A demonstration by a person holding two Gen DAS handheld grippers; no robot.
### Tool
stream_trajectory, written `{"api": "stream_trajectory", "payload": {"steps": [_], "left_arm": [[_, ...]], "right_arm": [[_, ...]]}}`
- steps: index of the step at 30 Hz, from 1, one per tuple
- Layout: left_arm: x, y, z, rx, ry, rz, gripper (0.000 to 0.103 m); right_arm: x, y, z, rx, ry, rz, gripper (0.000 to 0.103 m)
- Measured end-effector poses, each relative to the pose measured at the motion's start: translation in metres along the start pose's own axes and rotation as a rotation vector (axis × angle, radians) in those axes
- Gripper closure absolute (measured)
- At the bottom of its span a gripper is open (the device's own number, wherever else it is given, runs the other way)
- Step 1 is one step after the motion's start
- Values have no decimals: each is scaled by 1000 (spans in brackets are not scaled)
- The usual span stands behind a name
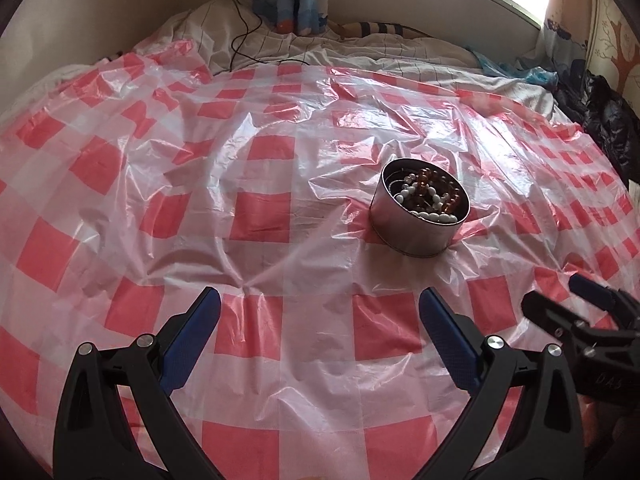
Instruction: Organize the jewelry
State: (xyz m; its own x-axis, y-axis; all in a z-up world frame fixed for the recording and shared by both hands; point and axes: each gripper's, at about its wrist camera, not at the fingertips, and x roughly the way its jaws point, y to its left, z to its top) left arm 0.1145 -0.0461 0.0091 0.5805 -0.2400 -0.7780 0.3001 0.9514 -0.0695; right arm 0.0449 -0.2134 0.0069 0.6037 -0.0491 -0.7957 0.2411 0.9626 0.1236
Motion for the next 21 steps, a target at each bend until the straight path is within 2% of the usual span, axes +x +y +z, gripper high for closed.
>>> {"api": "stream_trajectory", "payload": {"steps": [2,5,9,15,21], "left_arm": [[-2,-3,1,7,-16,-5,8],[-3,-8,2,30,-54,27,8],[11,-12,2,52,-6,49,8],[13,-21,4,100,-22,82,8],[18,-22,9,113,-15,84,8]], "right_arm": [[3,4,0,-28,-3,-12,8],[6,5,1,-36,-3,-17,8],[9,0,1,-36,-3,-32,8],[17,-6,6,-15,6,-30,8],[23,-4,11,-27,12,-27,8]]}}
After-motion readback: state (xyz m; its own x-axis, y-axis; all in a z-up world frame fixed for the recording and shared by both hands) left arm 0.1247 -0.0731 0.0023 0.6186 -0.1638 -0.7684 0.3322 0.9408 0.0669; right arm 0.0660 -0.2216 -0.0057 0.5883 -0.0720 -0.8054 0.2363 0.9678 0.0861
